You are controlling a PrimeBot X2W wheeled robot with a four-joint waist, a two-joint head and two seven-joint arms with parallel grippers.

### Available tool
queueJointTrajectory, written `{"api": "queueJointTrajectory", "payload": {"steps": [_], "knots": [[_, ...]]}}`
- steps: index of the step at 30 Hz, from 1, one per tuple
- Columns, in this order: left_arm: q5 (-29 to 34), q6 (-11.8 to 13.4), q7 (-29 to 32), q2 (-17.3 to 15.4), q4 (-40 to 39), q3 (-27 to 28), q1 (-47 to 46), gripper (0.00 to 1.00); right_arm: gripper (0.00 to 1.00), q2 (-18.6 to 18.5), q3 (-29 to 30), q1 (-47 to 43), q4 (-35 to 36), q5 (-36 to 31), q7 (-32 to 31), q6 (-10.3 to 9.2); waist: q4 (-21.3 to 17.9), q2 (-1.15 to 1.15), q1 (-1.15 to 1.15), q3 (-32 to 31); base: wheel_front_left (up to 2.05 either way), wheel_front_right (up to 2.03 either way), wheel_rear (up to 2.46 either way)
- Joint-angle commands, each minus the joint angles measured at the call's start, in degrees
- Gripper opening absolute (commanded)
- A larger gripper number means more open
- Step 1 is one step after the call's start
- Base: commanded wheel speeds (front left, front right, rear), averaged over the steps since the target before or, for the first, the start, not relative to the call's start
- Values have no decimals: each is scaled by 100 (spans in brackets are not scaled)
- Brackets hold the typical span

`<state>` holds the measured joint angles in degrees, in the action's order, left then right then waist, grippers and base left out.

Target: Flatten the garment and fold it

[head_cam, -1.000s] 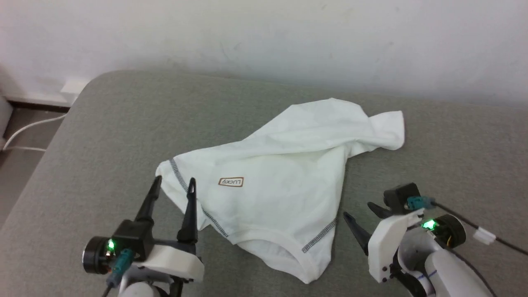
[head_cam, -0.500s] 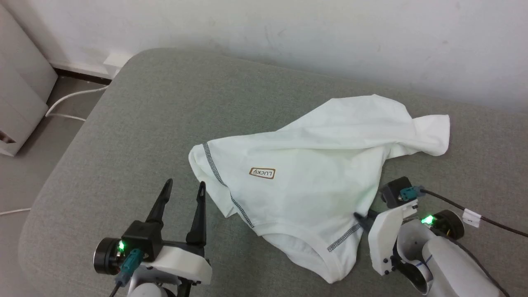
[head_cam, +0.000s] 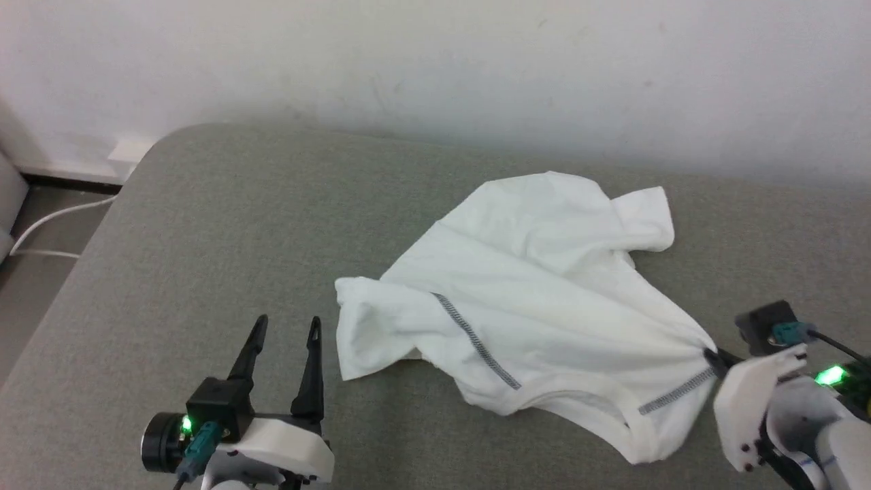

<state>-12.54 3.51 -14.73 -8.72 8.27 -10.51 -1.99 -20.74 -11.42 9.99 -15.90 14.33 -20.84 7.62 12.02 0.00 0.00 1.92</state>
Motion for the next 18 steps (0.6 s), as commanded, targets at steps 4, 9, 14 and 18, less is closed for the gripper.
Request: {"api": "queueJointTrajectory", "payload": {"steps": [4, 9, 14, 18], "knots": [[60, -96, -27, 42, 68, 41, 93, 100, 0, -286, 743, -1067, 1244, -271, -1033, -13, -540, 0, 0, -256, 0, 0, 0], [75, -171, -27, 92, 197, 12, 31, 100, 0, -350, 1264, -1849, 1887, -431, -1801, -13, -674, 0, 0, -235, 0, 0, 0], [80, -271, -27, 148, 465, -74, -88, 100, 0, -186, 1695, -2305, 1920, -656, -2104, -13, -768, 0, 0, -198, 0, 0, 0], [30, -408, 62, 176, 769, -203, -195, 100, 100, 167, 1771, -2022, 1964, -815, -1351, -13, -877, 0, 0, -160, 0, 0, 0]]}}
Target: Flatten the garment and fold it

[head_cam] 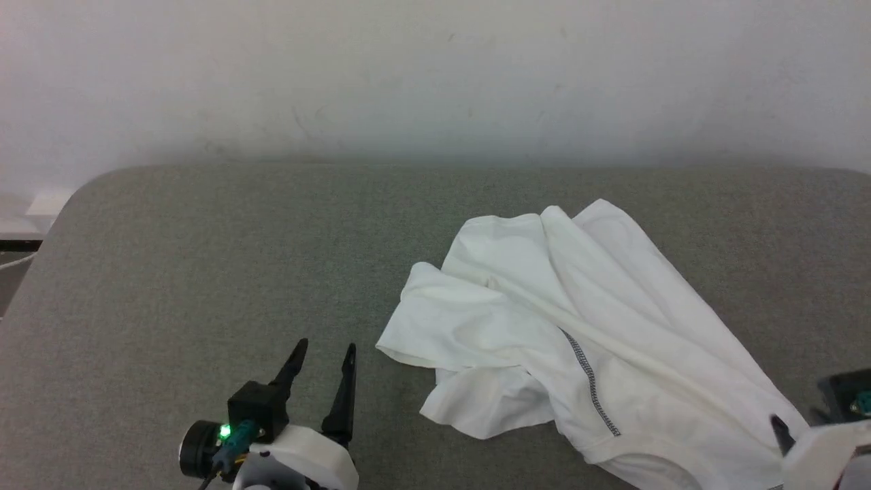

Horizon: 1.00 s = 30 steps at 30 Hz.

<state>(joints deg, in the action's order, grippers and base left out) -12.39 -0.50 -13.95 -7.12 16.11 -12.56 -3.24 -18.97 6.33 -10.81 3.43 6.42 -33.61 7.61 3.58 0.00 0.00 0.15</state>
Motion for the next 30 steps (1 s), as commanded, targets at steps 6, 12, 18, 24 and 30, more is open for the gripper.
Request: {"api": "queueJointTrajectory", "payload": {"steps": [6, 12, 18, 24, 30], "knots": [[-265, -169, 522, 122, 235, -96, -339, 100, 100, 353, -101, 662, 401, -92, 1242, -12, -232, 0, 0, 114, 0, 0, 0], [-329, -68, 1736, 119, 583, -202, -940, 100, 100, 650, -107, 992, 737, -292, 2215, -12, -468, 0, 0, 430, 0, 0, 0], [-194, 159, 2689, 2, 1080, -265, -1562, 100, 100, 911, -162, 1039, 625, -418, 2614, -12, -703, 0, 0, 836, 0, 0, 0], [-175, 54, 3196, -104, 1450, -402, -1745, 0, 100, 1079, -139, 1053, 393, -472, 2825, -12, -787, 0, 0, 1025, 0, 0, 0], [-327, 302, 2248, -218, 1082, 24, -1726, 0, 100, 1140, -33, 1025, 106, -537, 2908, -12, -628, 0, 0, 825, 0, 0, 0]]}}
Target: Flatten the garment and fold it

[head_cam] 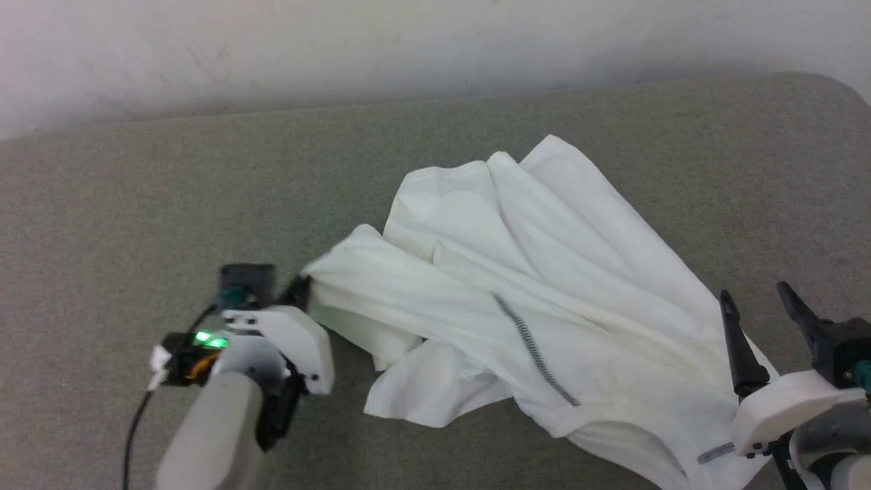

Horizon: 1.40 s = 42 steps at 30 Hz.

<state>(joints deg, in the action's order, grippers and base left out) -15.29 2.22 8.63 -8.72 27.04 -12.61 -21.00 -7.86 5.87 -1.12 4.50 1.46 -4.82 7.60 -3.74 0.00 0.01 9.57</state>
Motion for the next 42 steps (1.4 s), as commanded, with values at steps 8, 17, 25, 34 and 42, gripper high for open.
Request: {"api": "queueJointTrajectory", "payload": {"steps": [8, 17, 25, 34, 42], "knots": [[-283, 638, -1220, -563, -963, 1104, 387, 0, 100, 37, 28, -67, -232, -85, -47, -11, 481, 0, -1, -586, 0, 0, 0], [-608, 1272, -1514, -1105, -1624, 2383, 1277, 0, 100, 126, -12, -189, -491, -77, -130, -11, 784, 0, -1, -791, 0, 0, 0], [-741, 1133, -930, -1019, -1160, 2178, 1713, 100, 100, 161, -164, -172, -792, -20, -141, -11, 831, 0, -1, -728, 0, 0, 0], [-361, 372, -2106, -730, -1345, 1276, 1366, 100, 100, -67, -452, 3, -1006, 421, -536, -11, 968, 0, -1, -840, 0, 0, 0], [109, 67, -2348, -336, -2040, 547, 1639, 100, 100, -811, -1418, 465, -1364, 1504, -2120, -11, 1305, 0, -1, -901, 0, 0, 0]]}}
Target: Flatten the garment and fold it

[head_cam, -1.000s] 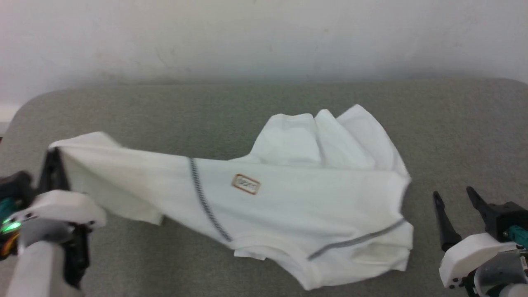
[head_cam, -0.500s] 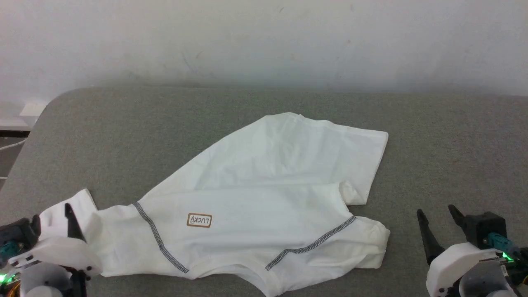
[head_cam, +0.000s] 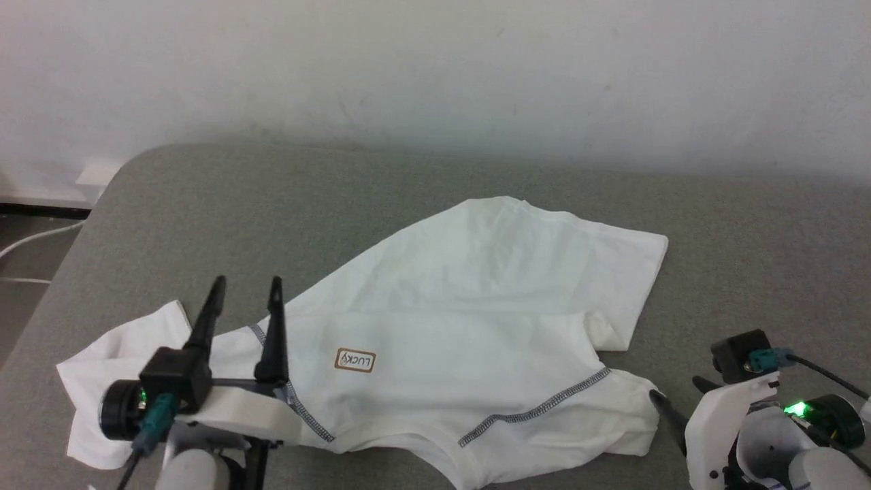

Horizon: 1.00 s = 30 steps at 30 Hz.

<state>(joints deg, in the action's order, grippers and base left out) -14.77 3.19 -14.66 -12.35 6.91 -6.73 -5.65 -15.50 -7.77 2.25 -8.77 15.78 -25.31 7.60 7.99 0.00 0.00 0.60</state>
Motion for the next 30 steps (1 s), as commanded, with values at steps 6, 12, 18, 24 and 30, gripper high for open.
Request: {"api": "queueJointTrajectory", "payload": {"steps": [6, 12, 18, 24, 30], "knots": [[128, -101, -29, 325, -32, -364, 264, 100, 100, -417, -599, 624, -660, 537, -761, -11, 497, 0, 0, 131, 0, 0, 0], [165, -150, -32, 400, 117, -441, 256, 100, 100, -523, -1056, 844, -1209, 794, -977, -11, 707, 0, 0, 249, 0, 0, 0], [183, -146, -33, 410, 198, -352, 268, 100, 0, -547, -1405, 849, -1539, 919, -784, -11, 664, 0, 0, 243, 0, 0, 0], [187, -145, -33, 436, 254, -289, 359, 100, 0, -595, -763, 674, -1303, 596, -233, -11, 279, 0, 0, 12, 0, 0, 0], [149, -155, -33, 508, 258, -221, 484, 100, 0, -564, 490, -57, 42, 4, -381, -11, -235, 0, 0, -210, 0, 0, 0]]}}
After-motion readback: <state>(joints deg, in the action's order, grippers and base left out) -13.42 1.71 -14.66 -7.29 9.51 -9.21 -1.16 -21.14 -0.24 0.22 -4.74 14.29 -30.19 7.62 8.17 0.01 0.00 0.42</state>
